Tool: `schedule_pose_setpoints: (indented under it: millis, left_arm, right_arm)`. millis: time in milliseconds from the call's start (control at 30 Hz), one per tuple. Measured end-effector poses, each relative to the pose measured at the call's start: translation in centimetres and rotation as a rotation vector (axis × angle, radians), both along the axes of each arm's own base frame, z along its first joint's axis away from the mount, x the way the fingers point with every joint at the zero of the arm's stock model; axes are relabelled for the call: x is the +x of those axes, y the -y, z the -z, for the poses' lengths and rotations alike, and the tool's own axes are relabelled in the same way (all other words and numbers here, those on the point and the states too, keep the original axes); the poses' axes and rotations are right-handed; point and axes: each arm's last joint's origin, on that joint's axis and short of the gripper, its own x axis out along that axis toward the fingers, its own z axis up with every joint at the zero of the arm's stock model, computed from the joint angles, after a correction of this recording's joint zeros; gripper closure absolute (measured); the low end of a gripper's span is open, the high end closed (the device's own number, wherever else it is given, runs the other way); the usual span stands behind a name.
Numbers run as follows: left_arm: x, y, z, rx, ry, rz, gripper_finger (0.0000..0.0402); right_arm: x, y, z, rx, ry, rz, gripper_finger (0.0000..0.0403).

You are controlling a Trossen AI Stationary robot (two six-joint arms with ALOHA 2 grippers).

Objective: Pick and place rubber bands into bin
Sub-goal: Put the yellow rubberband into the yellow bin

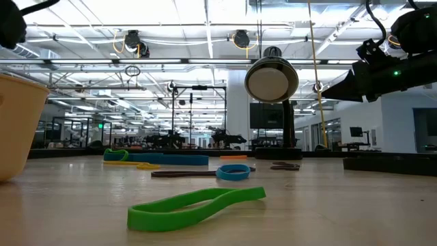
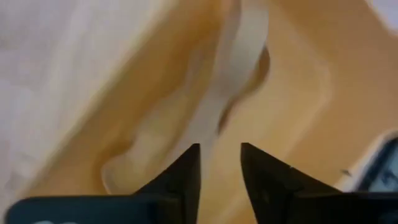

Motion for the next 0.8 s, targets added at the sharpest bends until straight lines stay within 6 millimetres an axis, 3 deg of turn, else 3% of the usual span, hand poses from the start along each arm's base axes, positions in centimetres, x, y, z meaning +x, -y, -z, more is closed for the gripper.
schedule_pose_setpoints:
  millis: [267,633,800]
  left_arm:
    - [0.3,-0.4,-2.5,-0.053,0.087,-0.020,0.0235]
    - [0.8,-4.6,-8.1,-0.148,0.455,-0.210,0.0232]
    - [1.4,-5.7,-10.1,-0.186,0.636,-0.146,0.0231]
  right_arm:
    - [0.0,0.0,0.0,0.000,0.000,0.000,0.0273]
    - [0.0,0.0,0.0,0.000,0.000,0.000,0.0273]
    - [0.0,0.0,0.0,0.000,0.000,0.000,0.0273]
